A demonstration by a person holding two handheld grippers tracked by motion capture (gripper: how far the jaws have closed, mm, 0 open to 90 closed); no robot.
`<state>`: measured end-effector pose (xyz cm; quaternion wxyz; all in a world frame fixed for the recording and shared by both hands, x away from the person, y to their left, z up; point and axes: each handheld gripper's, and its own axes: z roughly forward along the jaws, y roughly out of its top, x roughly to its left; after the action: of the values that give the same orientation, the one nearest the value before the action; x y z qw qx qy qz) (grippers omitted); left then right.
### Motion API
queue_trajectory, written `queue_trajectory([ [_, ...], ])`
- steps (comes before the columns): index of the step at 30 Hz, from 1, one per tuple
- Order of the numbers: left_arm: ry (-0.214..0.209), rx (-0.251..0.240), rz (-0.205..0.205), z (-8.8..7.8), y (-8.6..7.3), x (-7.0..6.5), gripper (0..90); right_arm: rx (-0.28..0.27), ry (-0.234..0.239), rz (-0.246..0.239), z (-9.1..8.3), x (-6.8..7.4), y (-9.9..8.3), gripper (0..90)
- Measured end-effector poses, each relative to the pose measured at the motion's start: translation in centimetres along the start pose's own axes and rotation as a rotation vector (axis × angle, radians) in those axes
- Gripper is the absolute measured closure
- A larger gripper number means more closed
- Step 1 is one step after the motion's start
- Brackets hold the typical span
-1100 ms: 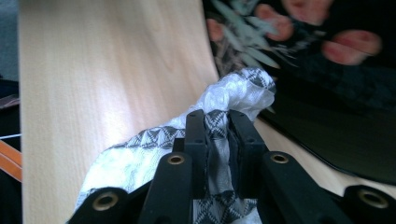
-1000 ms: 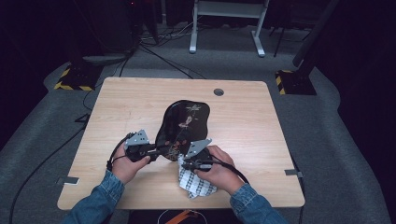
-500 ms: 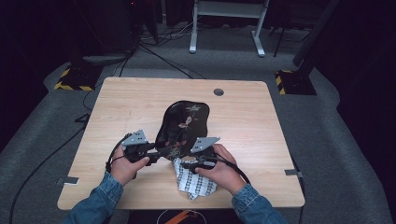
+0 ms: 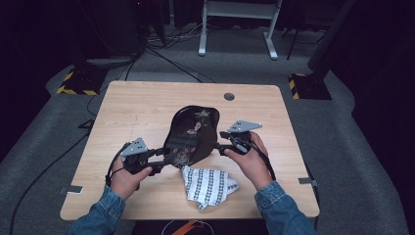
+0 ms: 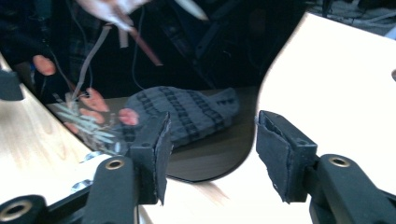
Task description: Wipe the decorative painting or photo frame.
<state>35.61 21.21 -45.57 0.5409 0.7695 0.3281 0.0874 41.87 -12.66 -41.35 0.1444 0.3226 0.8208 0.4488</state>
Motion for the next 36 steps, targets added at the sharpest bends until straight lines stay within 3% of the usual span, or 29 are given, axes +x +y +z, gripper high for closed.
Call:
queue_trajectory([
  [6, 0.025, 0.008, -0.016, 0.2, -0.5, -0.2, 50.9, -0.011, 0.017, 0.006, 0.6, -1.4, 0.8, 39.2],
  [9, 0.030, 0.012, -0.028, 0.4, -0.6, -0.2, 52.7, 0.012, 0.016, -0.002, 1.0, -1.5, 1.4, 39.4],
  [12, 0.029, -0.021, -0.057, 0.4, -0.5, -0.2, 56.2, 0.002, 0.031, 0.004, 1.2, -1.5, 2.0, 39.1],
  [19, 0.030, -0.008, -0.042, 0.5, -0.4, -0.3, 71.8, -0.007, 0.090, -0.018, 1.8, -1.9, 2.5, 37.1],
  [27, 0.019, -0.012, -0.034, 0.5, -0.4, -0.2, 75.6, 0.005, 0.136, -0.037, 2.7, -2.3, 2.6, 35.2],
  [29, 0.018, -0.011, -0.027, 0.5, -0.4, -0.3, 76.0, -0.013, 0.147, -0.047, 2.7, -2.1, 2.6, 36.7],
  [36, 0.023, 0.017, -0.016, 0.6, 0.1, -0.4, 76.2, -0.005, 0.109, -0.022, 2.2, -1.8, 2.8, 39.8],
])
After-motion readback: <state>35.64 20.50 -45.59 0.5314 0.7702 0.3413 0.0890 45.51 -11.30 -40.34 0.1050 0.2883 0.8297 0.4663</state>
